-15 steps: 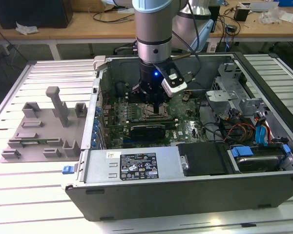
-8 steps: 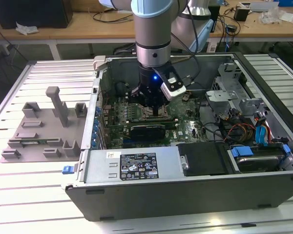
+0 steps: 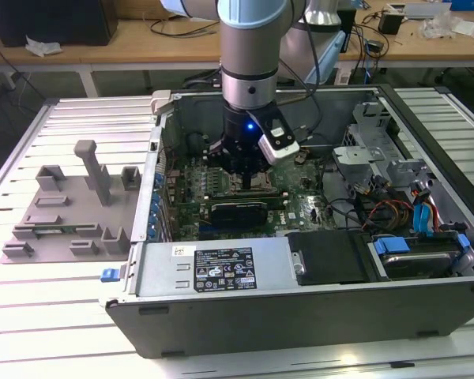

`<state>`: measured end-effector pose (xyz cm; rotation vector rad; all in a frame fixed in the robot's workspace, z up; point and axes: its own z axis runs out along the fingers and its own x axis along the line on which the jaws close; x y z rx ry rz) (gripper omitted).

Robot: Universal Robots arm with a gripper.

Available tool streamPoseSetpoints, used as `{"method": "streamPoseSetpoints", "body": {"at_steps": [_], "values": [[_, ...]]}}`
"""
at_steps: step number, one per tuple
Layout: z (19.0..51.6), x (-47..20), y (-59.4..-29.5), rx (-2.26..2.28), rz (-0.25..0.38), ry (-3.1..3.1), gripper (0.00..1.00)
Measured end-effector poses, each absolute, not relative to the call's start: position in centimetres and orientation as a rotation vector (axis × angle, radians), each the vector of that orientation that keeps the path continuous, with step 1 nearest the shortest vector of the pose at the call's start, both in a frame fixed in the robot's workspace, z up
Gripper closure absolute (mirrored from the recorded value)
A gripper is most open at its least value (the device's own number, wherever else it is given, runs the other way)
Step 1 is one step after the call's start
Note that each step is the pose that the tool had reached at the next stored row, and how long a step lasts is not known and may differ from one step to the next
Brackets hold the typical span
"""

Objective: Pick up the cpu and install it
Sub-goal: 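Install the second cpu locking lever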

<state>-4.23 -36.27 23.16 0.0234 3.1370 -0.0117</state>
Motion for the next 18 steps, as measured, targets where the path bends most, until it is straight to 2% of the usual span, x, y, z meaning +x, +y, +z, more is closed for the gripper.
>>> {"method": "streamPoseSetpoints", "body": {"at_steps": [9,18], "values": [[23.0,-5.2,-36.3,0.020,-0.005,3.136,0.89],[22.6,-5.9,-37.1,0.020,0.092,3.126,0.89]]}}
